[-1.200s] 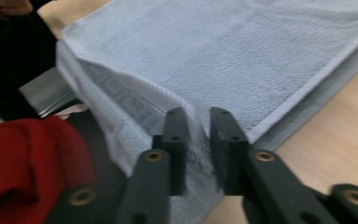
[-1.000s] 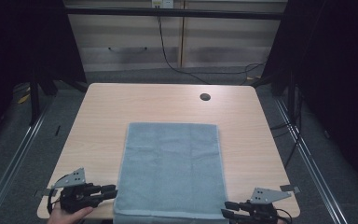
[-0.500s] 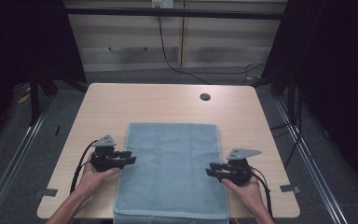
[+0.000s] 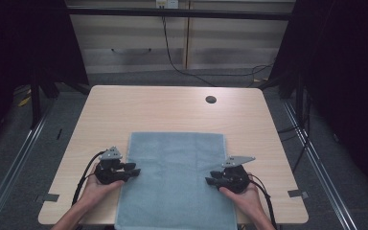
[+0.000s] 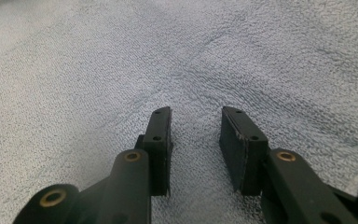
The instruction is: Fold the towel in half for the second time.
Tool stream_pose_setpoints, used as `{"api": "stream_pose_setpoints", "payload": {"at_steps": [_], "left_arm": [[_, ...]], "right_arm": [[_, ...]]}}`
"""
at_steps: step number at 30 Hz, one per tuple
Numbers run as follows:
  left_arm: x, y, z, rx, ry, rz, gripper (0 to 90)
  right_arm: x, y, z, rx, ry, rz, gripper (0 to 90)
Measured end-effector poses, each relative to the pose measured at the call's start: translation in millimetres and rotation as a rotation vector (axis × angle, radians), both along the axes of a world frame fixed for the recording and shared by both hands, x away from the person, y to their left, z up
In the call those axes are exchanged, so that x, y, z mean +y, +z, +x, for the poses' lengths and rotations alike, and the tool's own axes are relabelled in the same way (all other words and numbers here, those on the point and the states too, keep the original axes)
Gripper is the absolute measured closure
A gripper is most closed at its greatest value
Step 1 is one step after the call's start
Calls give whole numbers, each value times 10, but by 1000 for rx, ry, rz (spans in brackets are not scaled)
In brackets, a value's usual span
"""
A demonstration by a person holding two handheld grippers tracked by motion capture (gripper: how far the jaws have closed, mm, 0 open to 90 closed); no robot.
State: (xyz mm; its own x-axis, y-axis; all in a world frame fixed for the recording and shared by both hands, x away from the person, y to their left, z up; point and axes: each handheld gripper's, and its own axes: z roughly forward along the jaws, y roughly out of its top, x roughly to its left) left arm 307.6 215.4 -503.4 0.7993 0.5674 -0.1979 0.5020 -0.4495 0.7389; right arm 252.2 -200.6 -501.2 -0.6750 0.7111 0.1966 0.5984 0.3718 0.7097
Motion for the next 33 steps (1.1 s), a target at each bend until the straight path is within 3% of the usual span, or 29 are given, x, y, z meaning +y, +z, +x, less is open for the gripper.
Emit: {"api": "stream_pose_setpoints", "payload": {"at_steps": [12,16,20,23,25,27,29,33], "left_arm": [[66,38,-441,26,-55,10,619],[120,45,-522,49,-74,-8,611],[135,100,-431,55,-62,-40,575],[128,202,-288,40,-37,-85,539],[149,244,-181,31,-9,-92,529],[173,264,-38,11,32,-76,524],[195,267,130,9,74,-87,516],[201,245,412,34,121,-80,494]], "right_arm": [[23,23,-434,3,43,-7,639],[31,37,-523,35,62,10,619],[-2,98,-450,9,52,33,583],[-66,179,-354,-22,18,58,573],[-111,236,-263,-38,4,51,574],[-160,268,-156,-59,-15,57,571],[-215,316,17,-82,-37,50,573],[-297,355,332,-96,-84,60,561]]}}
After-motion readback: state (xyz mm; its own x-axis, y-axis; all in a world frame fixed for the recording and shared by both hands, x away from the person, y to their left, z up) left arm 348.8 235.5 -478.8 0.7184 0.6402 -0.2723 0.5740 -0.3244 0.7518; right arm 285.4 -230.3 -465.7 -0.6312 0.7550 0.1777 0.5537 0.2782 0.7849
